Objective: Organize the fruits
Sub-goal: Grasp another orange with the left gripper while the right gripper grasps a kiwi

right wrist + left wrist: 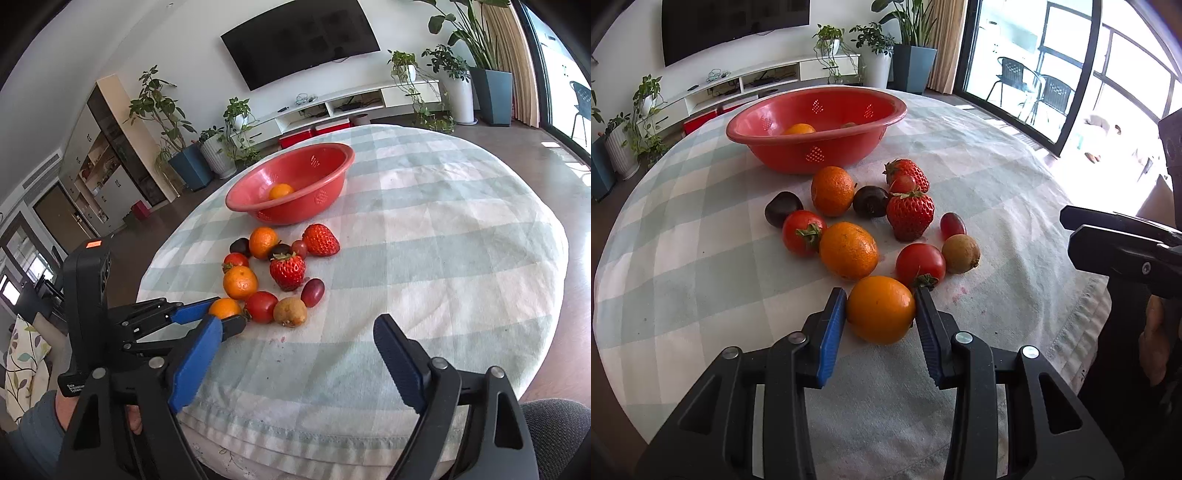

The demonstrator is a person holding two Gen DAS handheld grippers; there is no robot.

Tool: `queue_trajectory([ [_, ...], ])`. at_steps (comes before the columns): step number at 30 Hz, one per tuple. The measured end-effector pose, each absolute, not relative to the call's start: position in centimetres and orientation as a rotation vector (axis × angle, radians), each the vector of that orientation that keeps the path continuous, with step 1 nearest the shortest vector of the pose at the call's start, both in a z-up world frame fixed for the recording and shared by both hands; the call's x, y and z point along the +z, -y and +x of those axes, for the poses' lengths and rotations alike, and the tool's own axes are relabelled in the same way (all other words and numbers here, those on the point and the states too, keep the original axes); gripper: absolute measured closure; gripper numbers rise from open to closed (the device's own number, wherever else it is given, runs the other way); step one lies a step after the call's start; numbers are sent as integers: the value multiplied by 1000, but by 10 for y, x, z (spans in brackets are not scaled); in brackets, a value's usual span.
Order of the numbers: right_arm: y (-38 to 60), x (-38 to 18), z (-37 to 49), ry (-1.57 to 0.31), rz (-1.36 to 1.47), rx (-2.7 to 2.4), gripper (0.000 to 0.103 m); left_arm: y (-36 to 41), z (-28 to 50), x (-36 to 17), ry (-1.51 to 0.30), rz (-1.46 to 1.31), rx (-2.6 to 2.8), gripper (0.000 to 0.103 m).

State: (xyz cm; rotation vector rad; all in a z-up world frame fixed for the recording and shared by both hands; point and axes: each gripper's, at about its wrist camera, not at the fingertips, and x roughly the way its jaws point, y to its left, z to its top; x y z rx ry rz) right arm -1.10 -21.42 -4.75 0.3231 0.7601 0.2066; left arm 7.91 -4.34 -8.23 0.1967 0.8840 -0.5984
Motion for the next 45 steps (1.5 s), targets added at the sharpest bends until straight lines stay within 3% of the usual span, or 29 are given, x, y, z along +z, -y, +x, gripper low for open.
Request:
queue_trajectory([
  [8, 196, -50, 1, -806, 235, 213, 24, 21, 67, -76, -873, 141, -581, 67],
  [17, 176, -59, 28, -901, 80, 252, 54, -5, 63, -71, -848, 42, -583, 67],
  [28, 169, -59, 39, -939, -156, 402, 62, -14, 62, -72, -835, -7, -608, 67],
  [45, 141, -67, 51, -906, -492, 561, 62, -14, 61, -73, -835, -14, -615, 67],
])
